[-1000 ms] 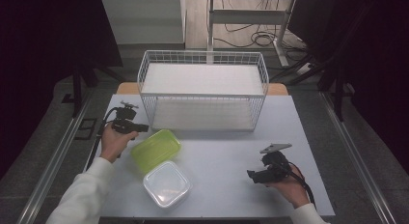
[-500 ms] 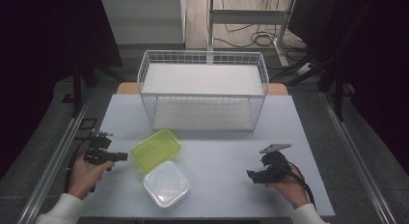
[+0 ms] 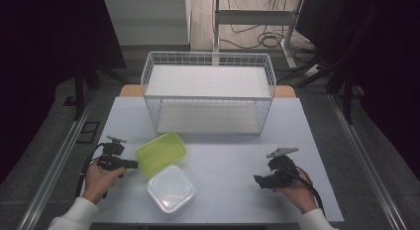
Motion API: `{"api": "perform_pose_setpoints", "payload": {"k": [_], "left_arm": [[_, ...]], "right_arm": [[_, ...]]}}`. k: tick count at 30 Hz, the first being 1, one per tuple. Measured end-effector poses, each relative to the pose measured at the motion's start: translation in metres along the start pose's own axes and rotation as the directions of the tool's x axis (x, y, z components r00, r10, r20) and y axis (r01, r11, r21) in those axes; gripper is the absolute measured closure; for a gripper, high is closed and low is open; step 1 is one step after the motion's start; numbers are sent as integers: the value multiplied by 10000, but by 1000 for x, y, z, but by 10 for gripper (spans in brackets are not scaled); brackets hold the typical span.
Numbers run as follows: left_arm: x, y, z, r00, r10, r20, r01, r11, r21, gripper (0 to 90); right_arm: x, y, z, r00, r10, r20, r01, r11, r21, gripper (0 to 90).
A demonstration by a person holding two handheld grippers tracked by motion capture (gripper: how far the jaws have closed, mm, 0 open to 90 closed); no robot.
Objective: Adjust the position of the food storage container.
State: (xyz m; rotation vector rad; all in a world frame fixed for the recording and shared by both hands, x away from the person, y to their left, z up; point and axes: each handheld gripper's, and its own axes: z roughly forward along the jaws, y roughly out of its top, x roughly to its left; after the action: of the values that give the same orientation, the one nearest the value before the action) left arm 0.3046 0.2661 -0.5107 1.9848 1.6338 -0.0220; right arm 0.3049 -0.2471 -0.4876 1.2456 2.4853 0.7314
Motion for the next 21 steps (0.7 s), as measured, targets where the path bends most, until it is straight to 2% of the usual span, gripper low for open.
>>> {"api": "perform_pose_setpoints", "payload": {"k": [1, 5, 7, 17, 19, 21], "left_arm": [[2, 2, 2, 9999, -99, 94, 99, 10000, 9, 897], [6, 13, 9, 9996, -281, -32, 281, 9996, 67, 898], [6, 21, 12, 9996, -247, -110, 247, 9997, 44, 898], [5, 41, 21, 9995, -237, -229, 239, 9997, 73, 899], [5, 44, 22, 9992, -386, -48, 386, 9993, 26, 899], [5, 46, 24, 9995, -302, -111, 304, 9995, 110, 899]], "right_arm": [[0, 0, 0, 10000, 0, 0, 0, 10000, 0, 131], [-1, -1, 0, 10000, 5, 53, -5, 10000, 34, 131], [0, 0, 0, 10000, -20, 38, 20, 10000, 43, 131], [0, 0, 1, 10000, -14, -10, 15, 10000, 96, 131], [0, 0, 1, 10000, -4, -6, 4, 10000, 95, 131], [-1, 0, 1, 10000, -27, 39, 27, 9999, 100, 131]]}}
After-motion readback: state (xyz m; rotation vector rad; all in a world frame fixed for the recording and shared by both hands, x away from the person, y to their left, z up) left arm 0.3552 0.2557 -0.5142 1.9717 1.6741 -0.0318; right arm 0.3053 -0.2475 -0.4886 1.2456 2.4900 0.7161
